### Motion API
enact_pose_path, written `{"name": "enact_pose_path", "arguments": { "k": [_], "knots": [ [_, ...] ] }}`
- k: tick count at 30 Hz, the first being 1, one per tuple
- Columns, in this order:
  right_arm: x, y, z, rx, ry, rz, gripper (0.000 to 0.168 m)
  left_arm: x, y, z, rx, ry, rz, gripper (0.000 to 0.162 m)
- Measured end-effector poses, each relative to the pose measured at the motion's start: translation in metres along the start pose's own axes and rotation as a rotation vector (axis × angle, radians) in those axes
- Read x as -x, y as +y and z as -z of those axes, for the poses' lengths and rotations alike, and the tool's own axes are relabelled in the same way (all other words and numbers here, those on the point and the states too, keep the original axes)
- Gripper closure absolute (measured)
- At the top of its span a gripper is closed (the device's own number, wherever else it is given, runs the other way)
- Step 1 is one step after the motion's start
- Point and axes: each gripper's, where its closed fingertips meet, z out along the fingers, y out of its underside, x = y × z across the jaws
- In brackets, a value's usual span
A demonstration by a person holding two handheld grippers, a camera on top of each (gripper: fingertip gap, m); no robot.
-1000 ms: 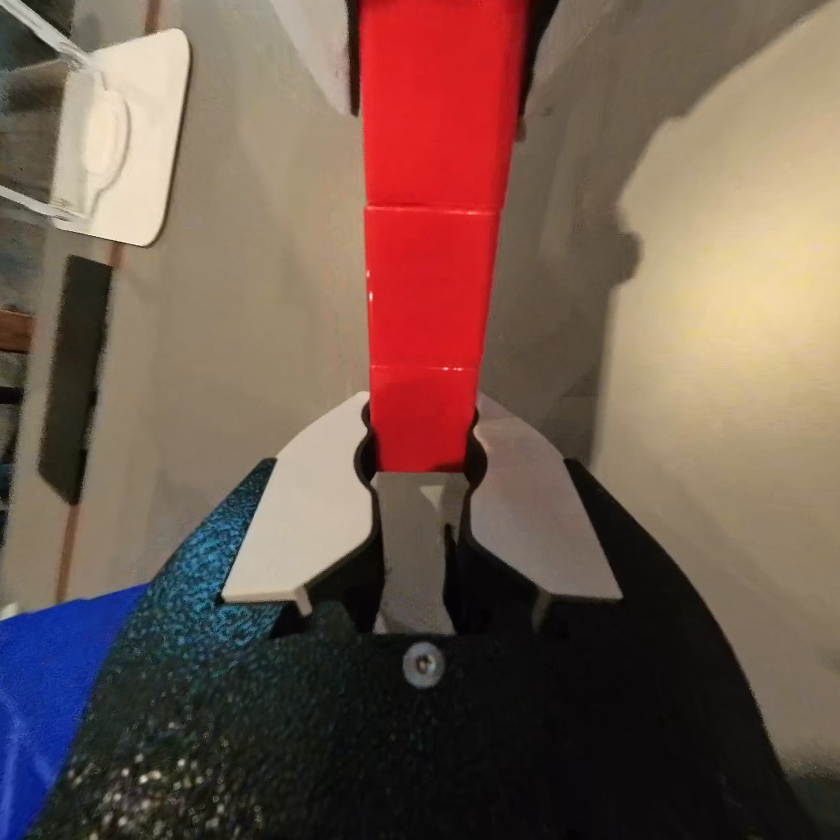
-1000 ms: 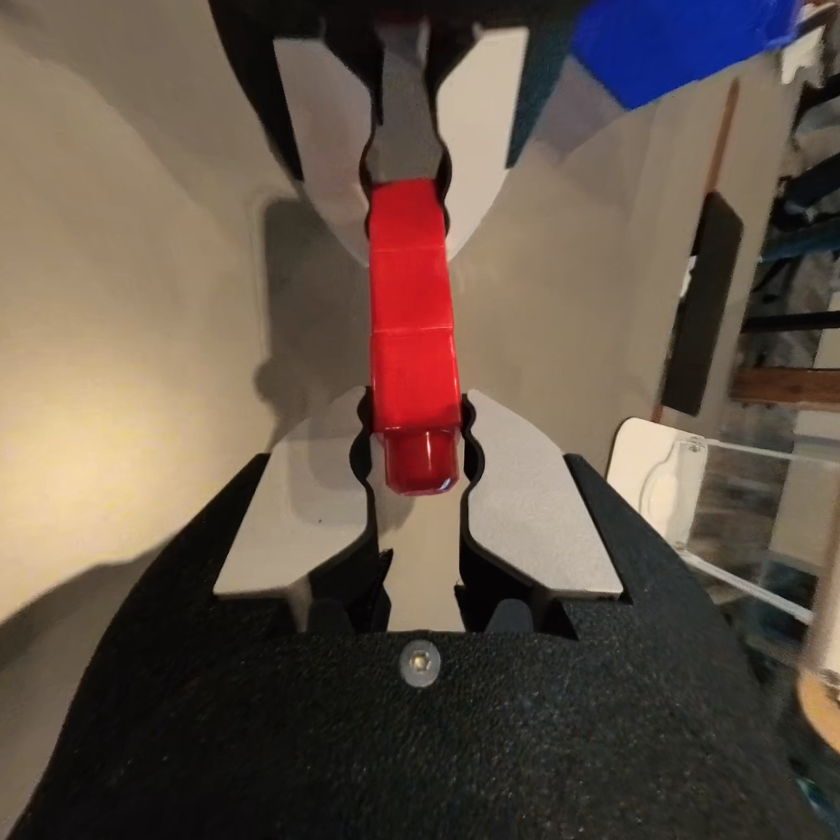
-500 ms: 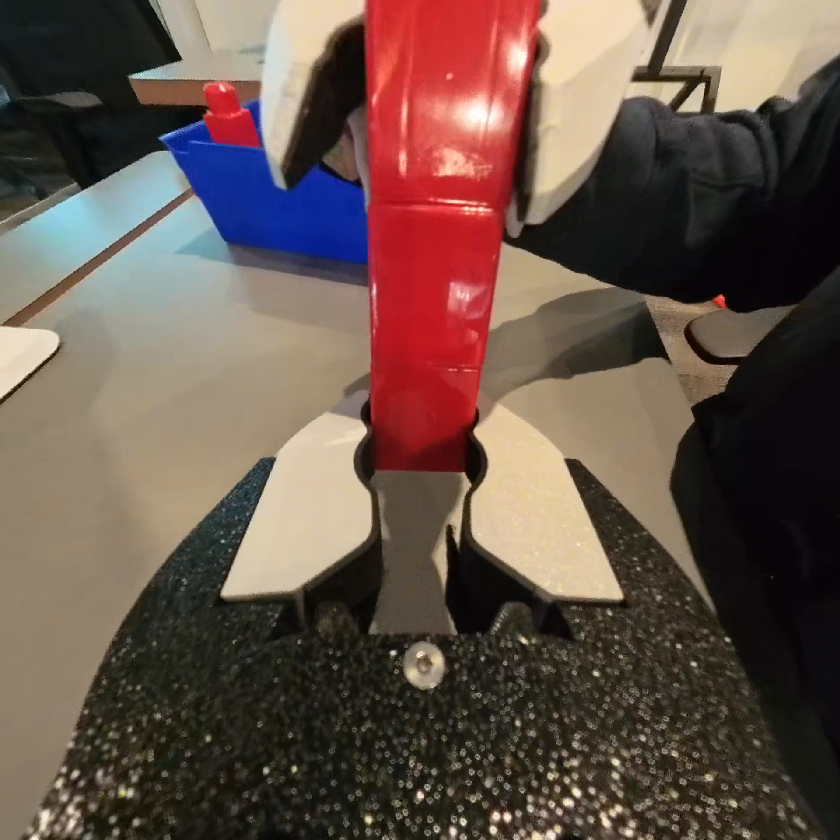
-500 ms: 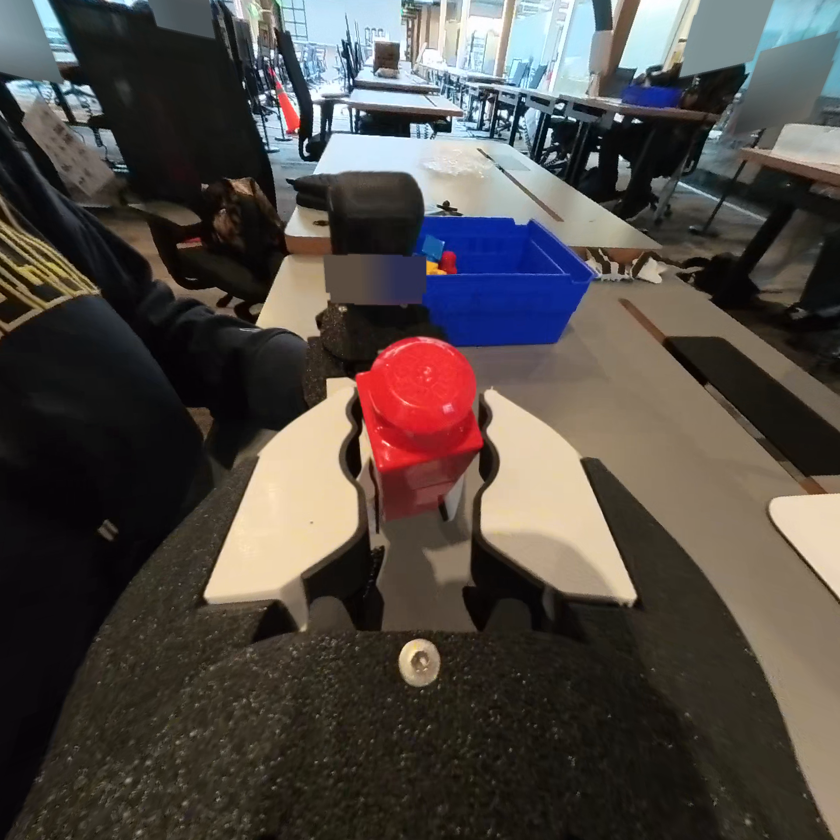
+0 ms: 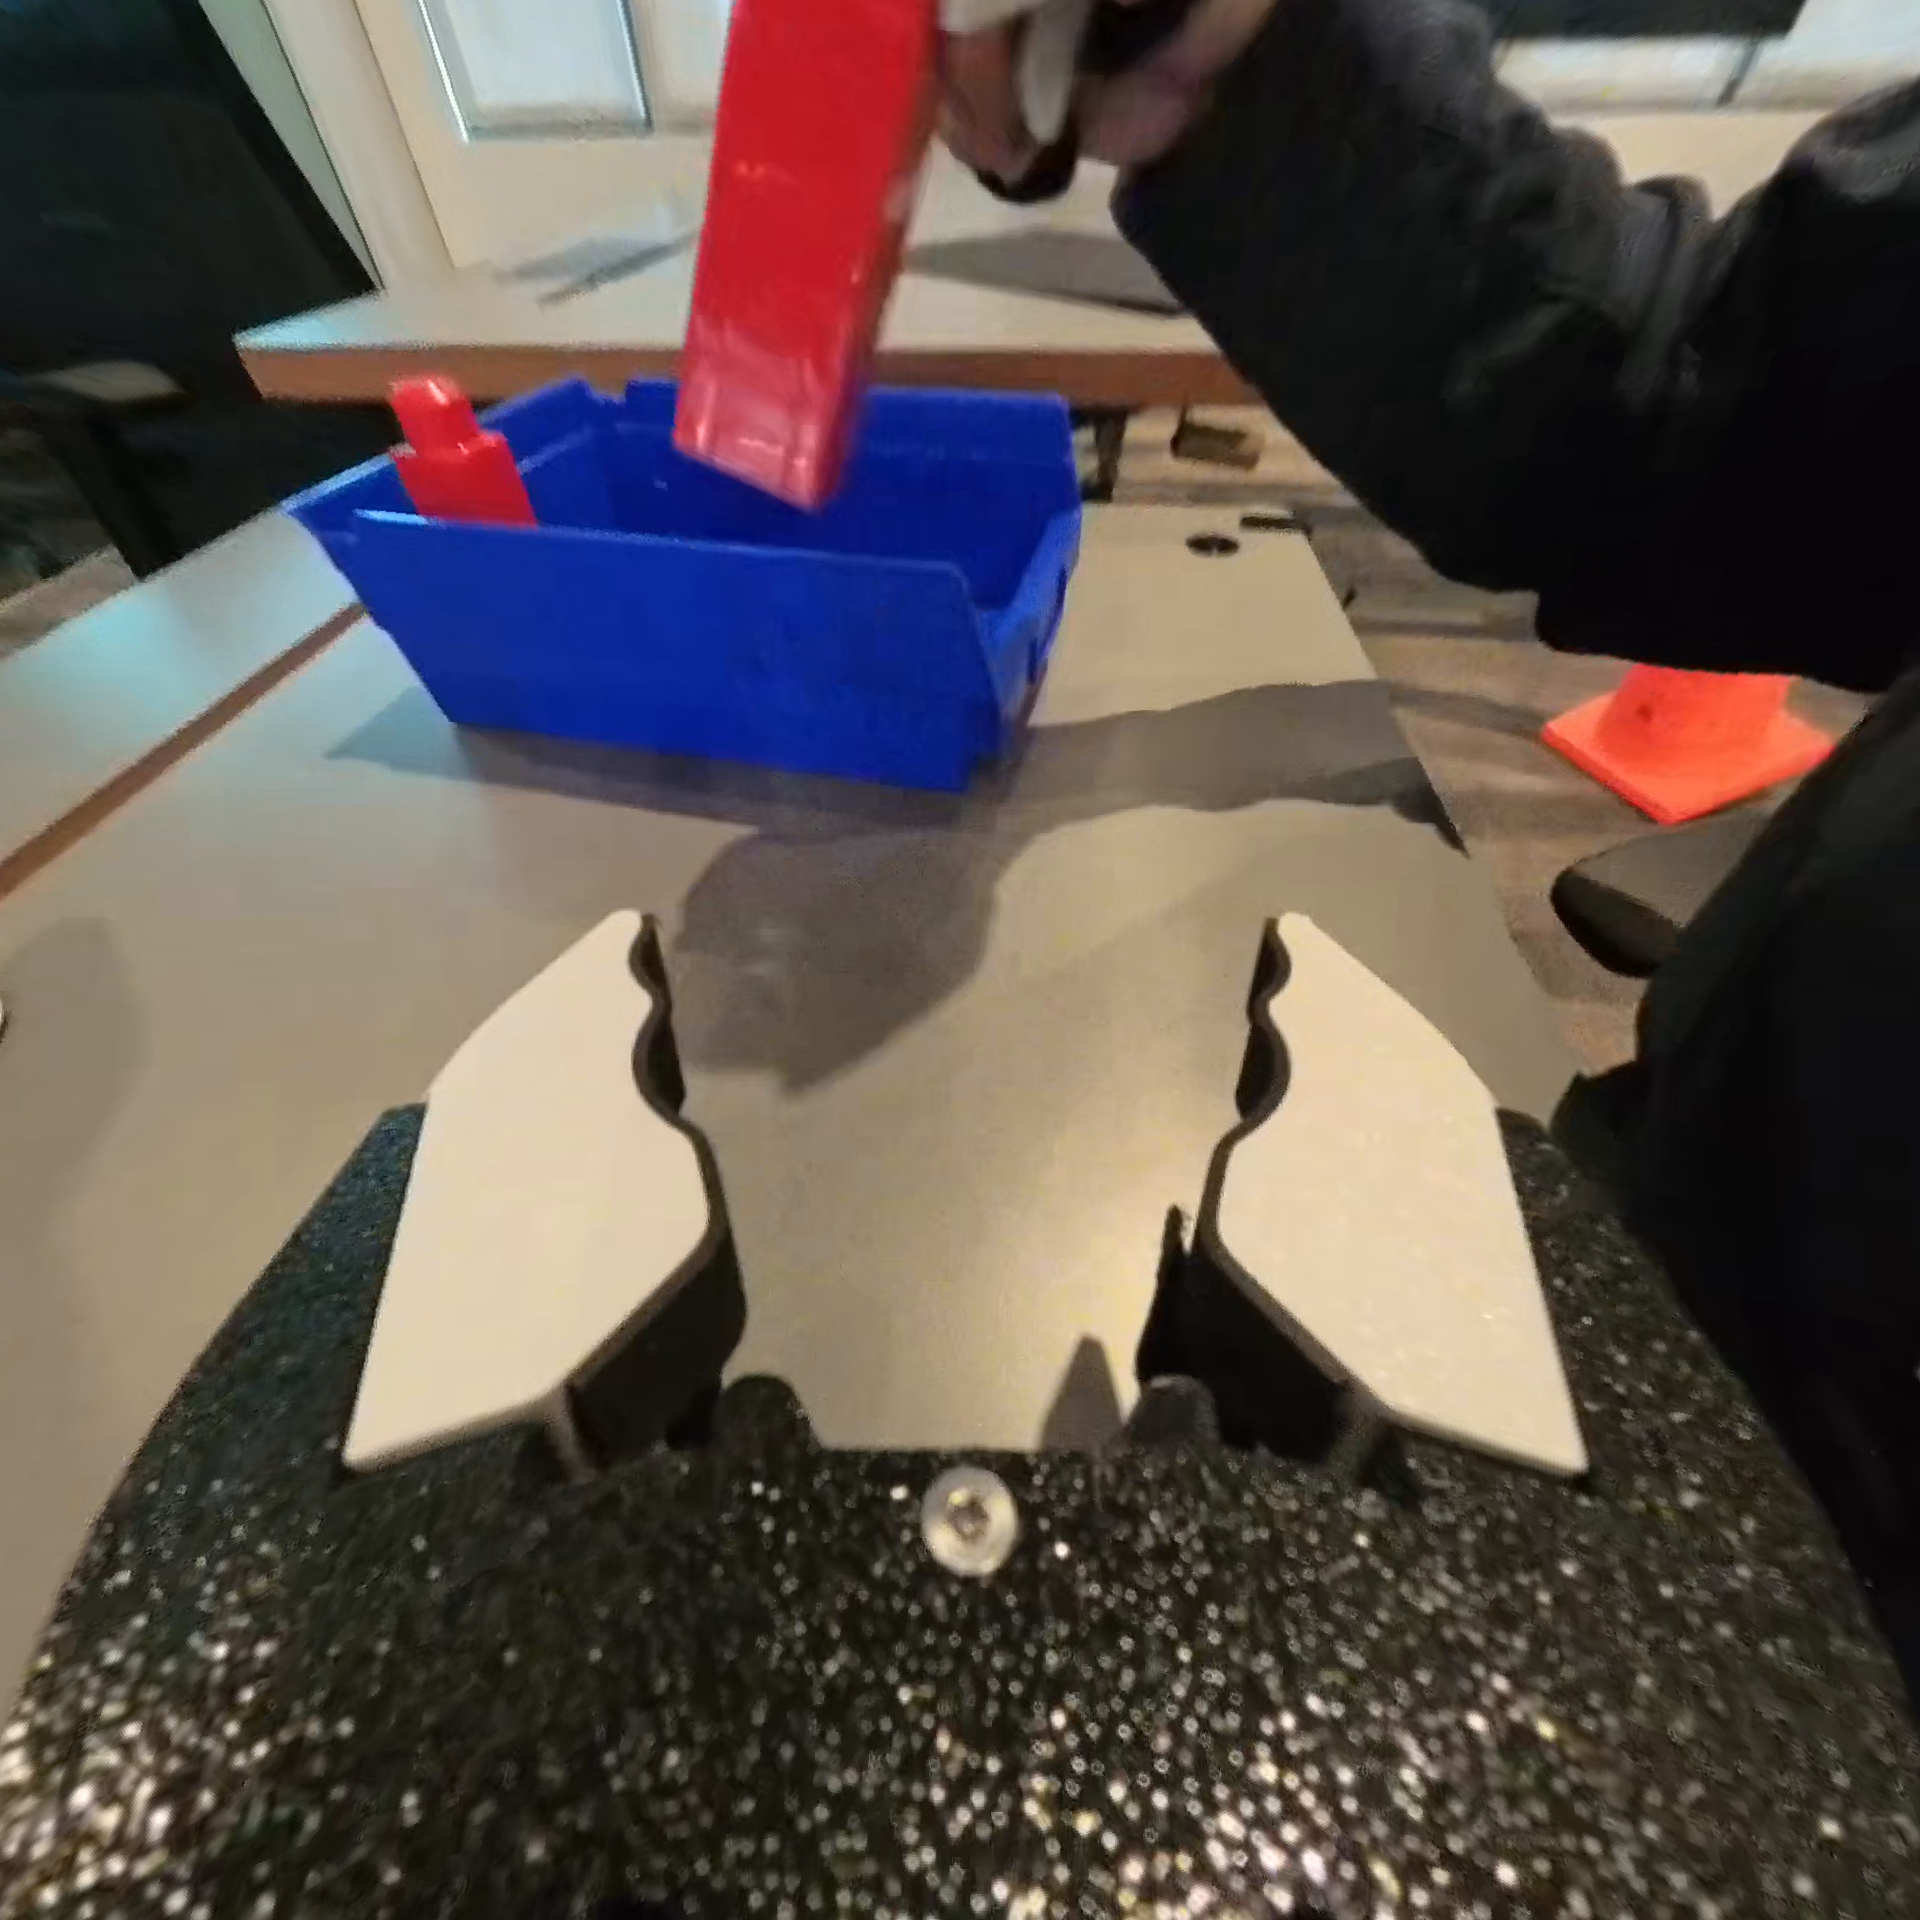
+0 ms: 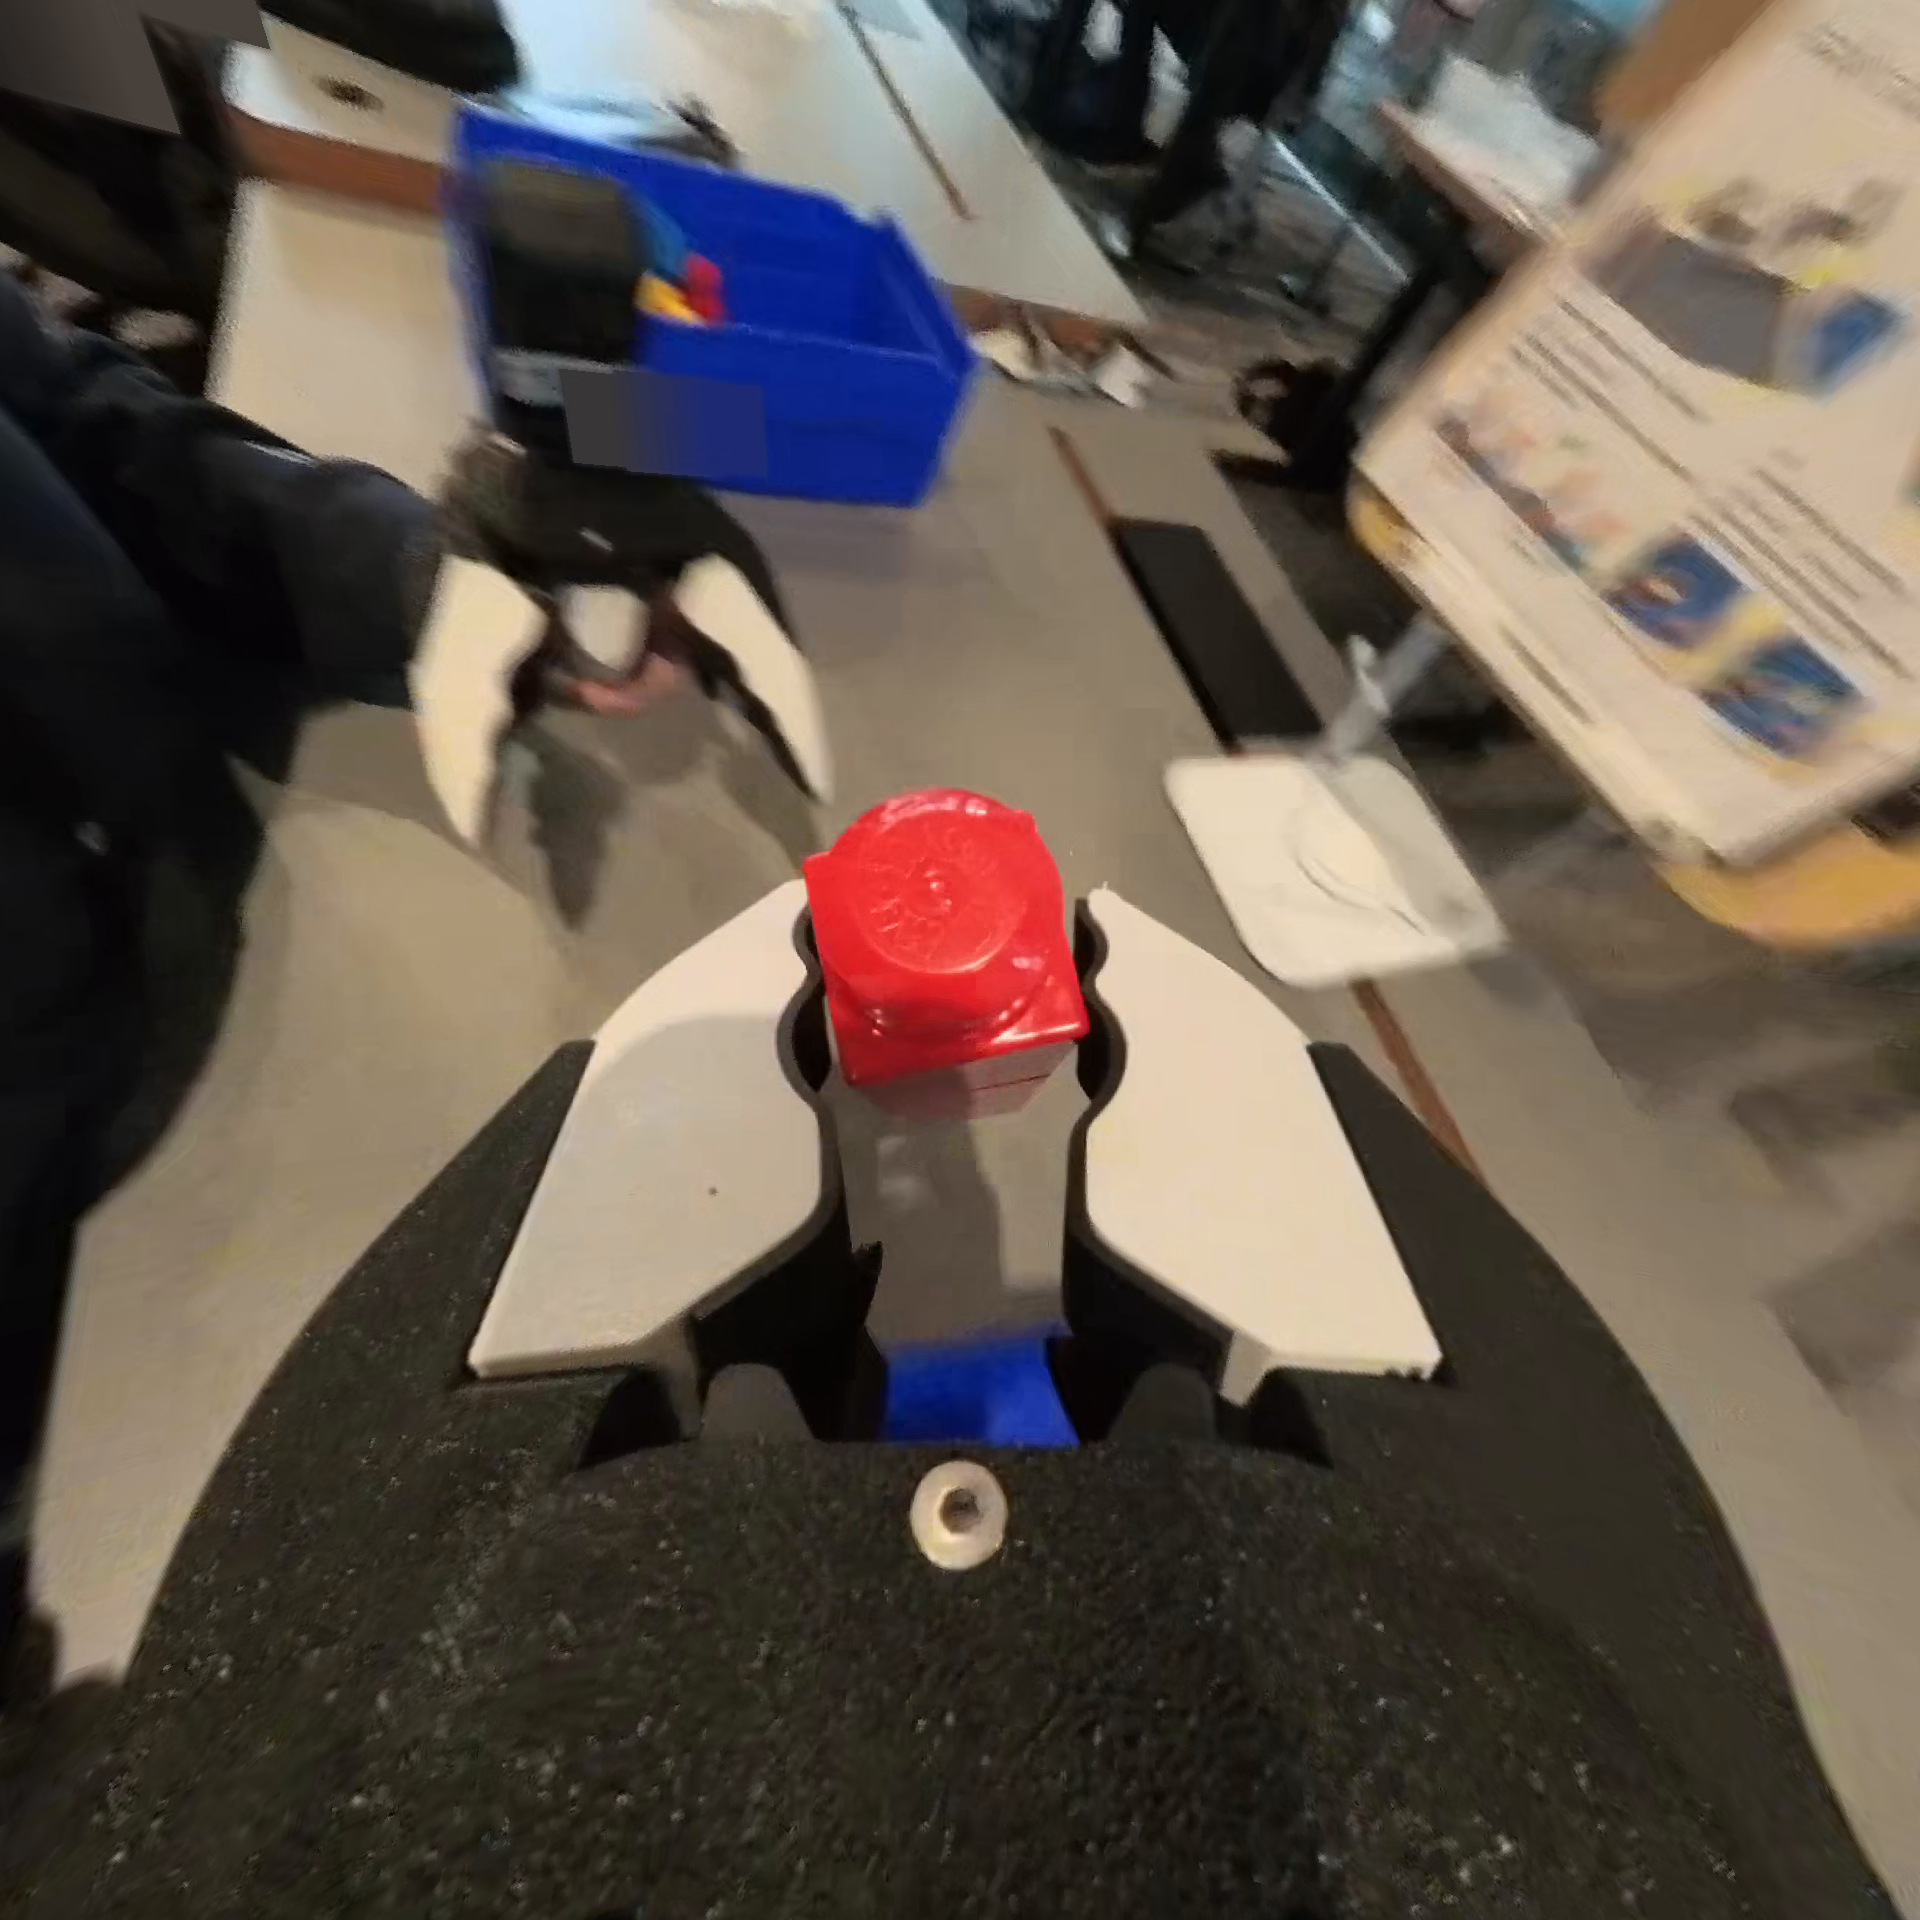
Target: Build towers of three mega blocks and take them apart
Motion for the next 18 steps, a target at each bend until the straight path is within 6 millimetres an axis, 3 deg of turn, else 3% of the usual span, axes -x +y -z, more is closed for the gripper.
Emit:
{"name": "enact_pose_path", "arguments": {
  "k": [3,5,8,11,15,18],
  "knots": [
    [-0.076,0.051,0.057,0.136,0.112,-0.073,0.123,0.009,-0.001,0.005,-0.058,-0.048,0.016,0.058],
    [-0.111,0.092,0.072,0.197,0.093,-0.166,0.123,0.016,0.004,0.008,-0.073,-0.075,0.038,0.063],
    [-0.147,0.152,0.067,0.271,0.060,-0.209,0.122,0.025,0.007,0.011,-0.107,-0.101,0.073,0.064],
    [-0.165,0.191,0.050,0.266,0.025,-0.215,0.122,0.036,0.012,0.016,-0.109,-0.145,0.074,0.068],
    [-0.177,0.225,0.032,0.288,-0.025,-0.219,0.122,0.049,0.011,0.026,-0.138,-0.199,0.107,0.072],
    [-0.184,0.232,0.025,0.306,-0.042,-0.248,0.122,0.053,0.013,0.030,-0.162,-0.212,0.135,0.075]
  ]
}}
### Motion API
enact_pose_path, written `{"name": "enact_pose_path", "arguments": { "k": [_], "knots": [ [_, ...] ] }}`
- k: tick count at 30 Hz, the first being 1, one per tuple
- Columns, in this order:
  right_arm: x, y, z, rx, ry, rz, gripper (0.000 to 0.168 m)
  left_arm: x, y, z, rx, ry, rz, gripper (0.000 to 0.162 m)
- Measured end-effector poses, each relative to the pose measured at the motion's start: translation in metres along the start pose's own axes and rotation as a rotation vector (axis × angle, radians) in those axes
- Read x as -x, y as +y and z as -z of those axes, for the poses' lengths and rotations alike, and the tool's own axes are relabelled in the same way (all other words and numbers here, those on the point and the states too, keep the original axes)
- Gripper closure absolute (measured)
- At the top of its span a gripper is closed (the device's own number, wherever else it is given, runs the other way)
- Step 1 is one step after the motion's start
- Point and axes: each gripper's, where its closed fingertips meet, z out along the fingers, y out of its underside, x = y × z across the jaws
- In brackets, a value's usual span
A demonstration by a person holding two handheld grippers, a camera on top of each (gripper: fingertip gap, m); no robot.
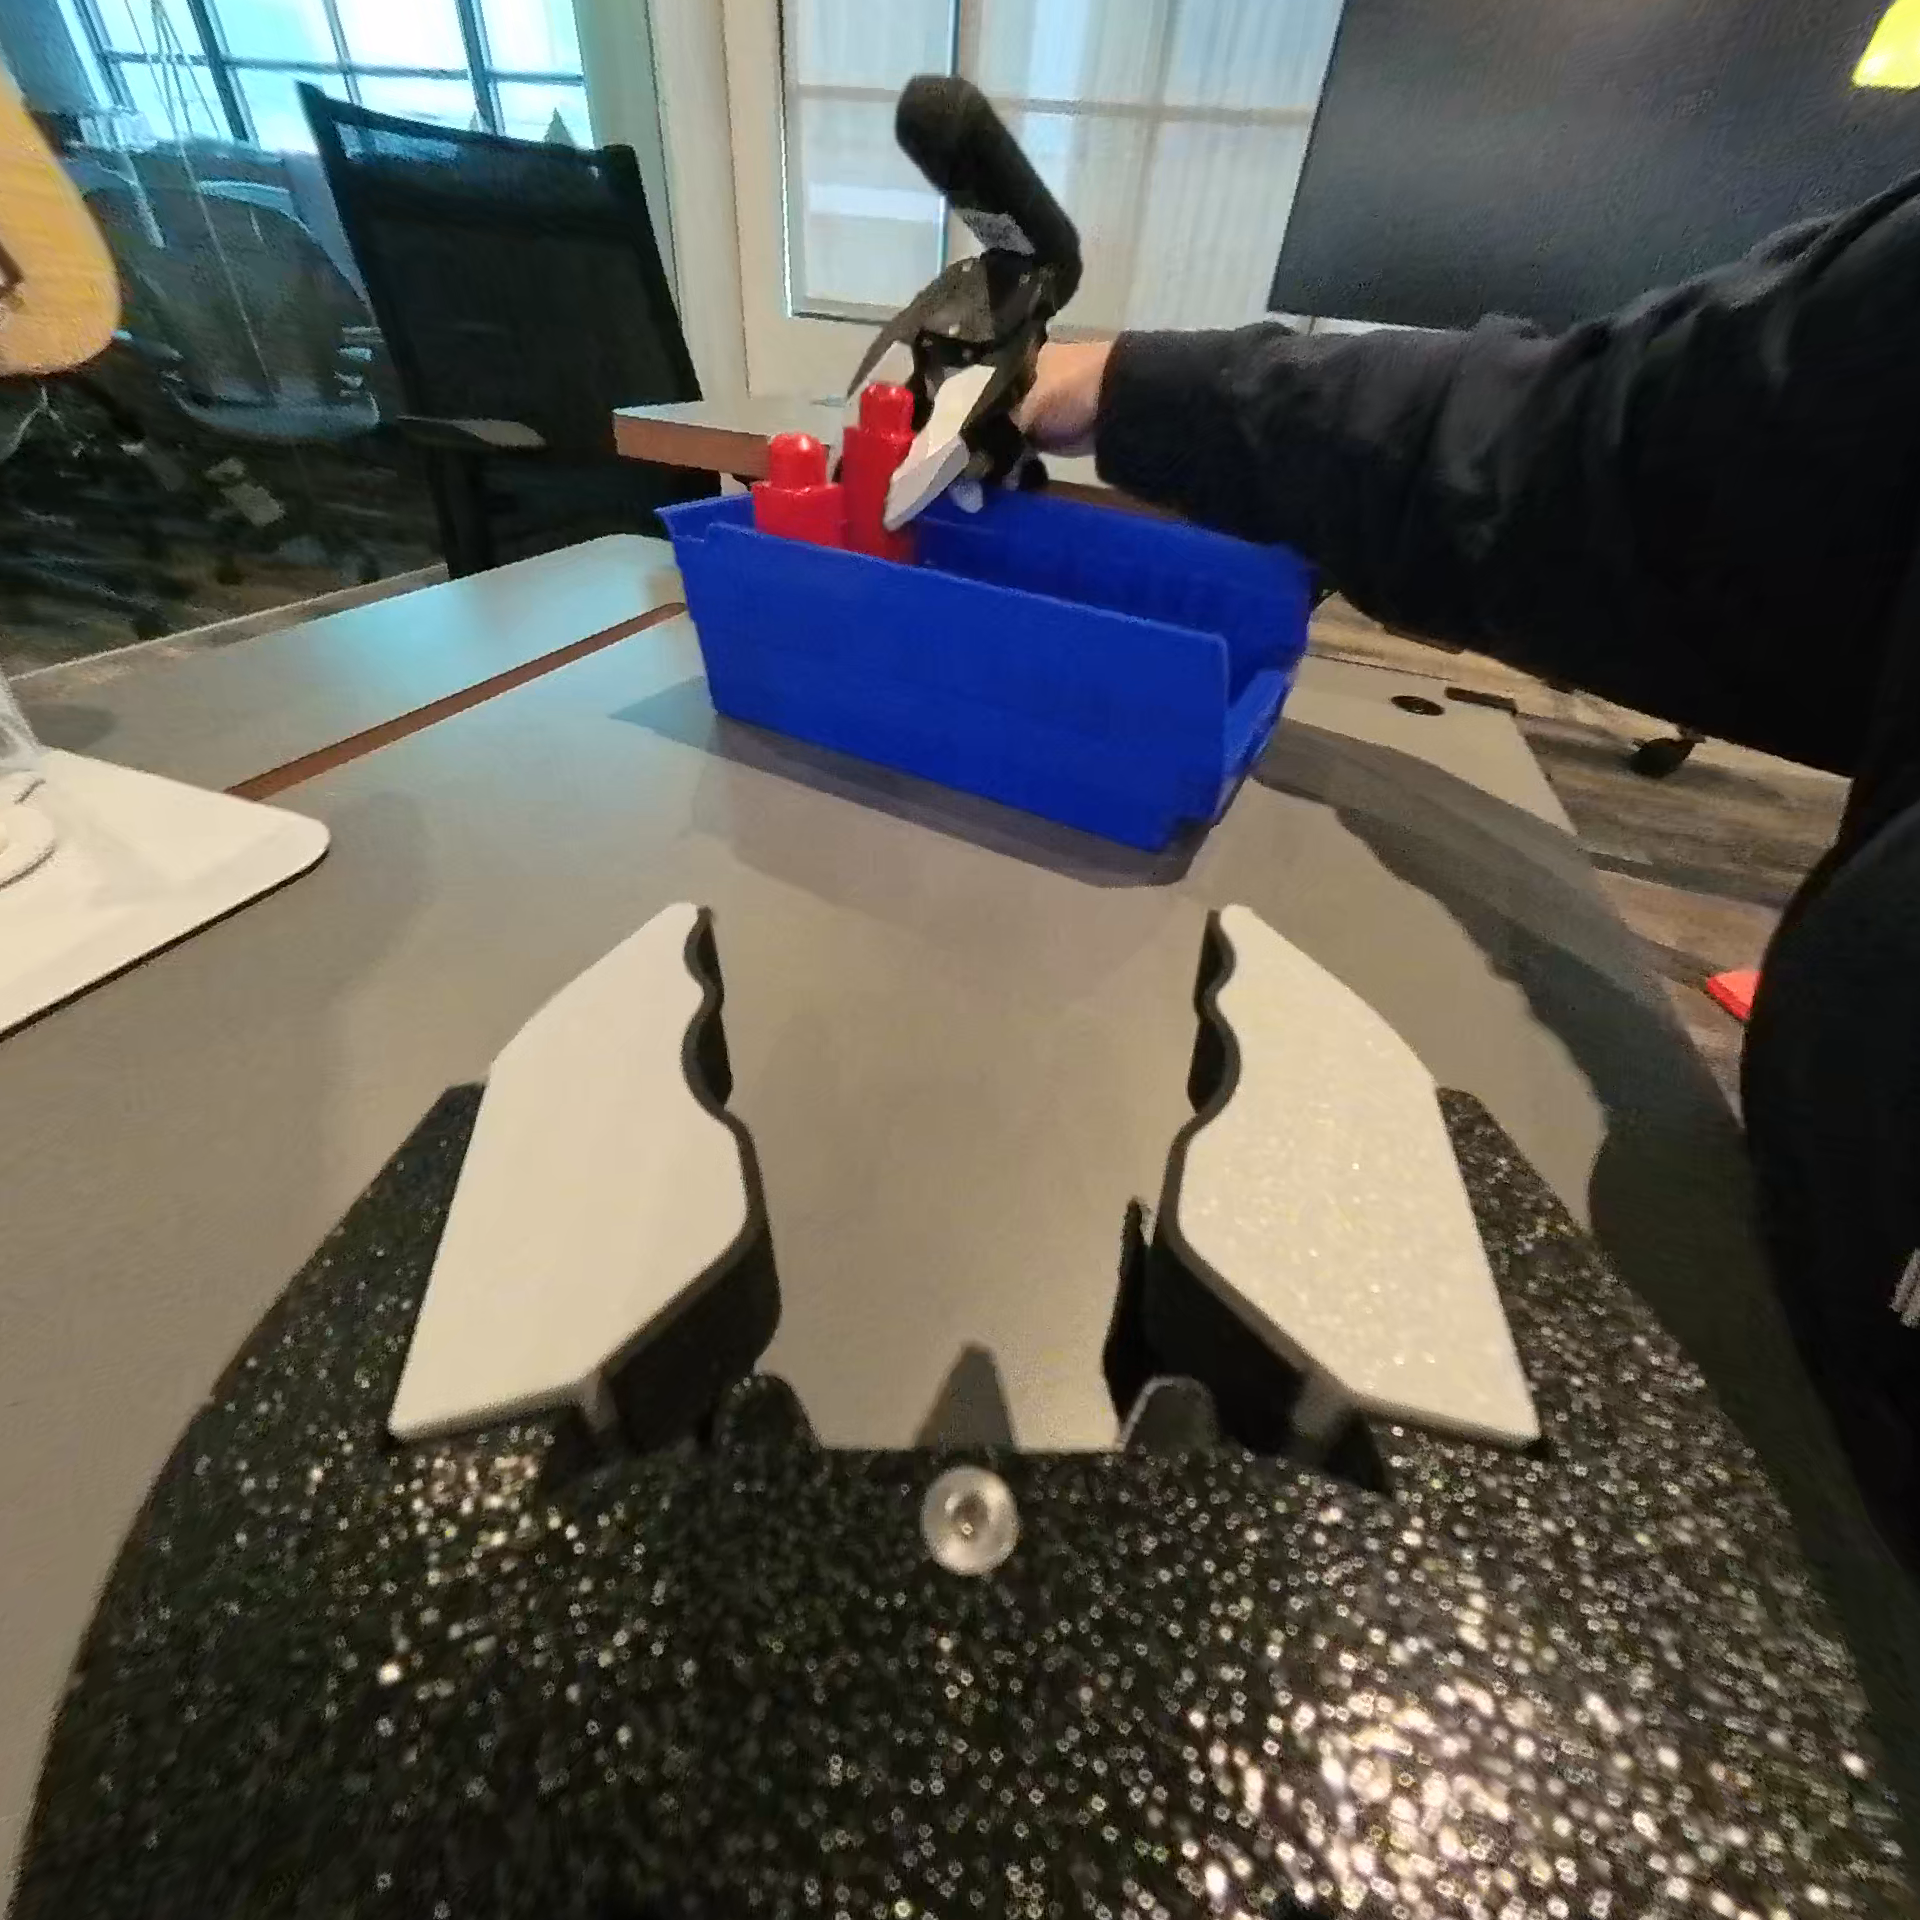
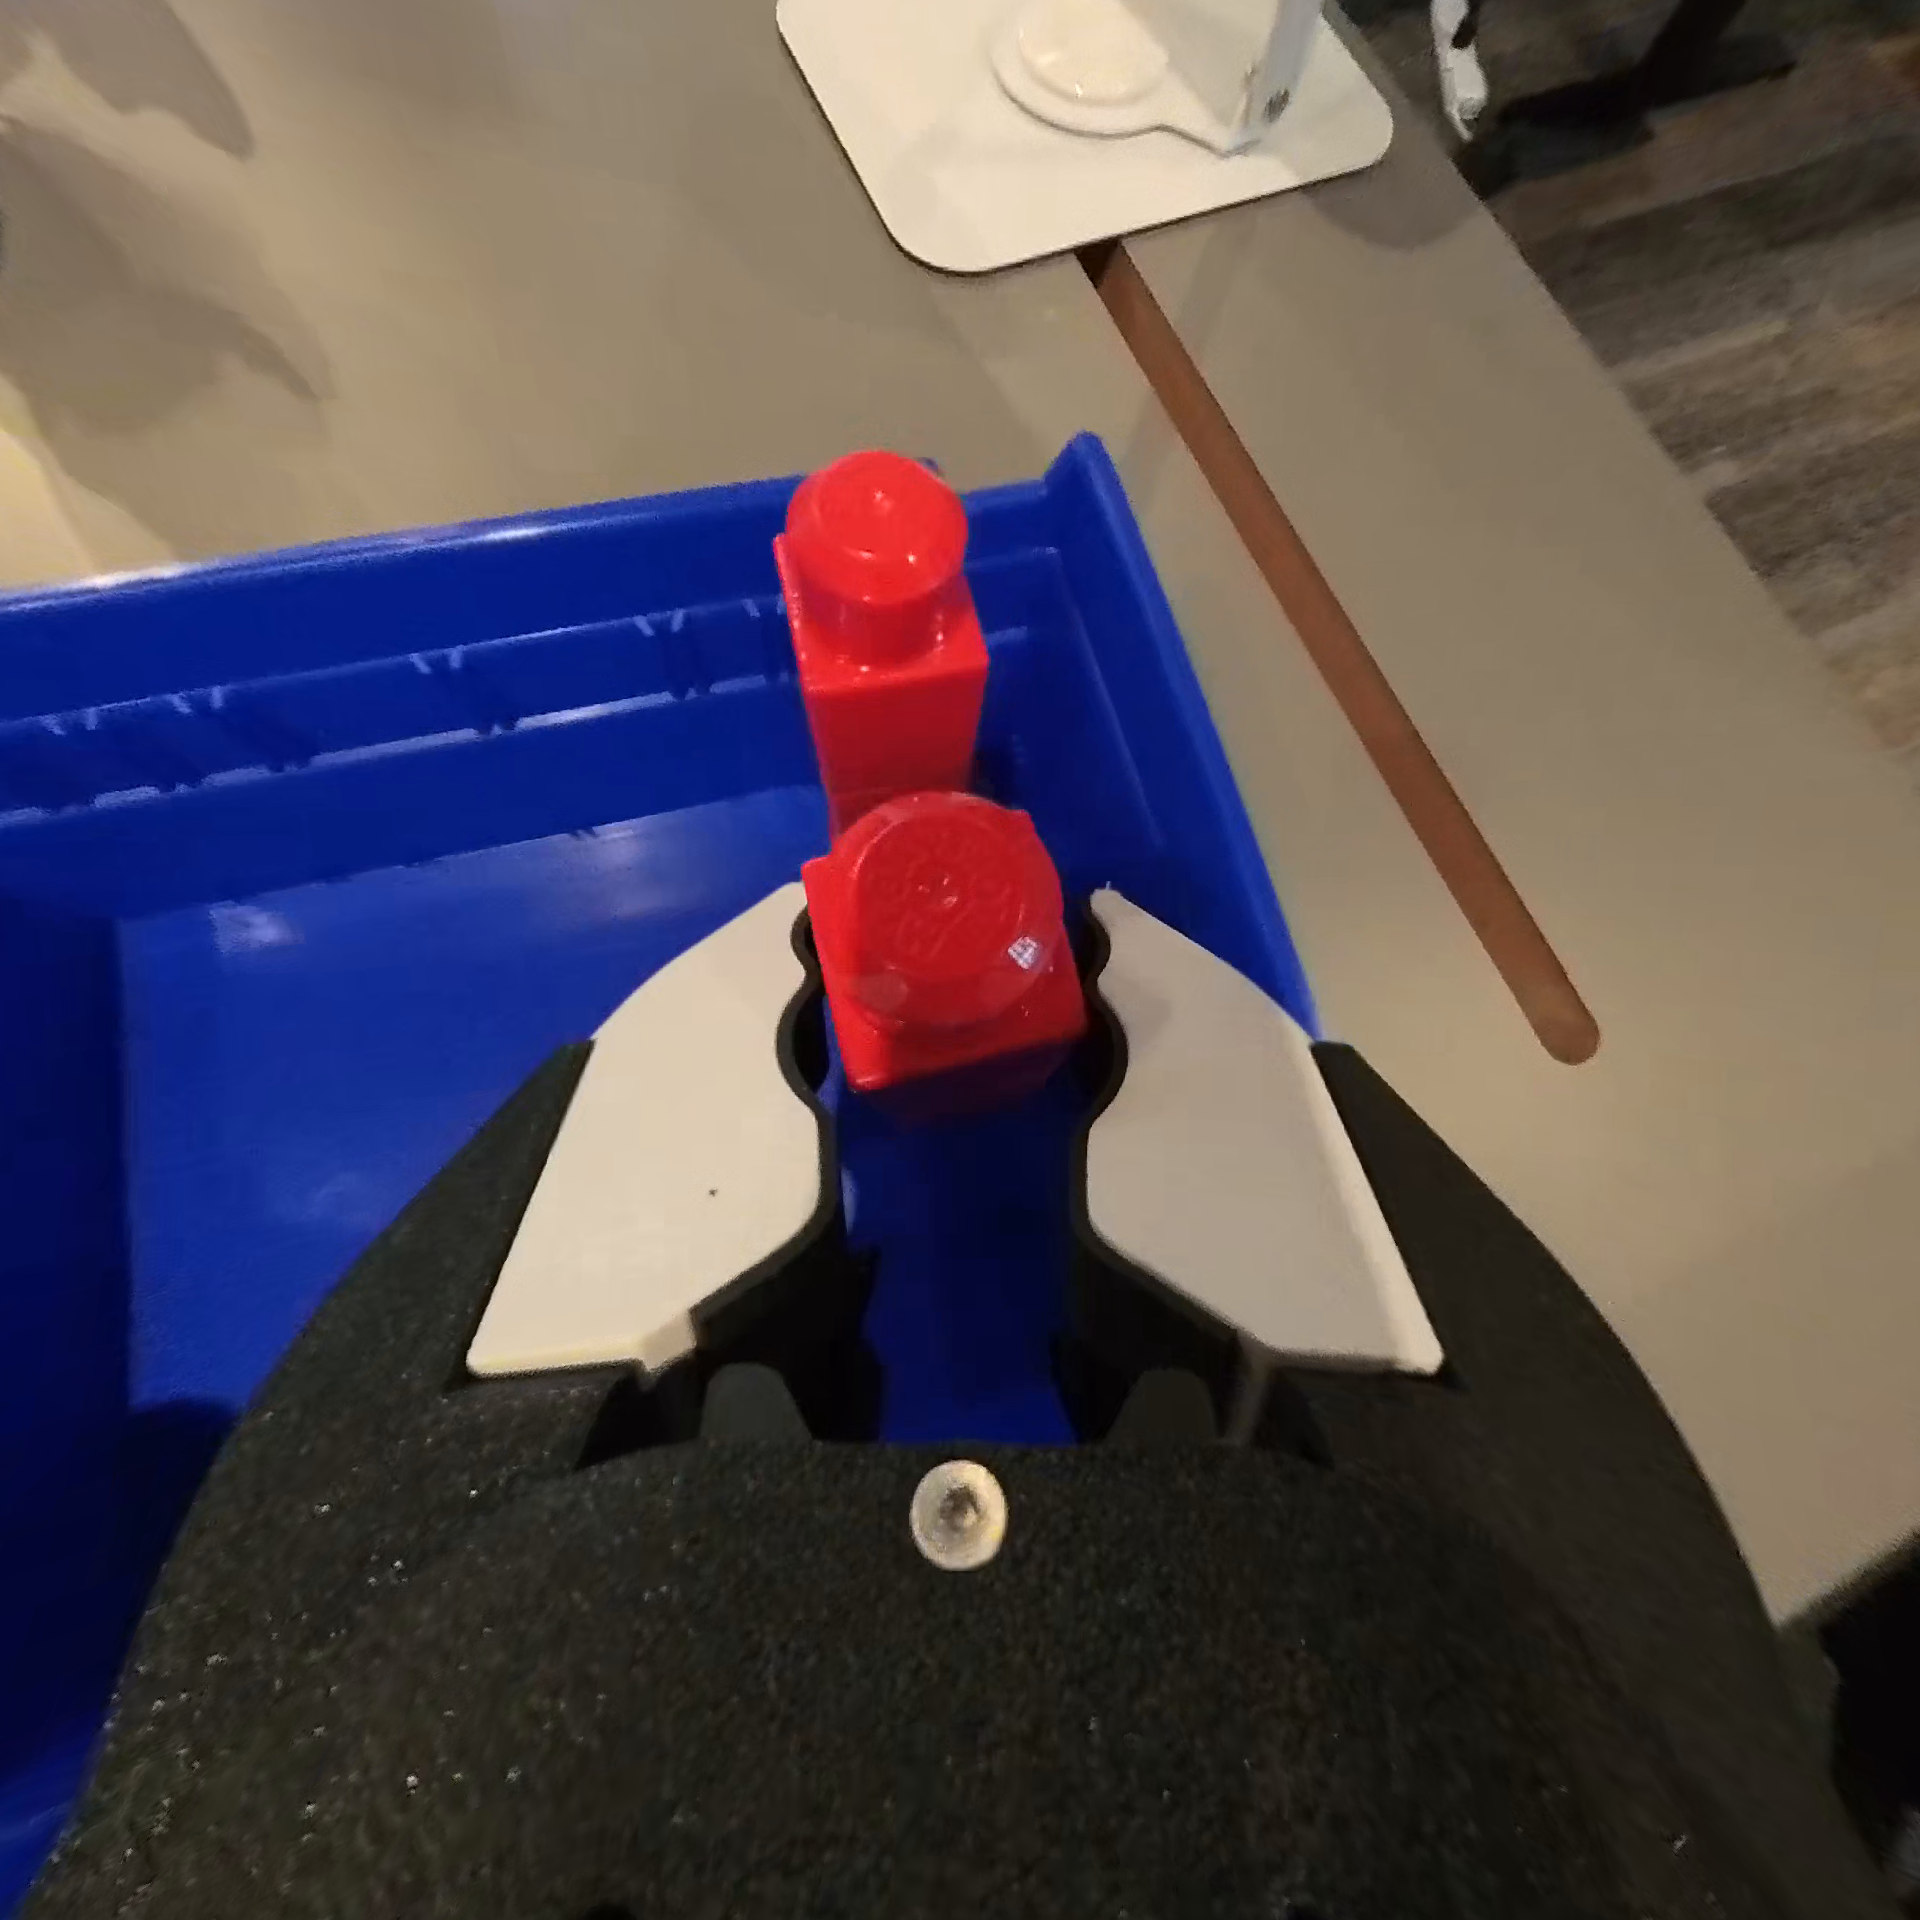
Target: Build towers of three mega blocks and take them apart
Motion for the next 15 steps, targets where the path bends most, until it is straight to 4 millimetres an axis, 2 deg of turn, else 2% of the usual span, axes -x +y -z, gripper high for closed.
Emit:
{"name": "enact_pose_path", "arguments": {
  "k": [9,15],
  "knots": [
    [0.000,0.008,-0.011,0.109,-0.032,-0.026,0.123,0.007,0.011,-0.003,0.040,-0.006,0.026,0.078],
    [0.000,0.001,-0.016,0.109,-0.033,-0.028,0.123,0.007,0.014,-0.004,0.051,0.001,0.035,0.079]
  ]
}}
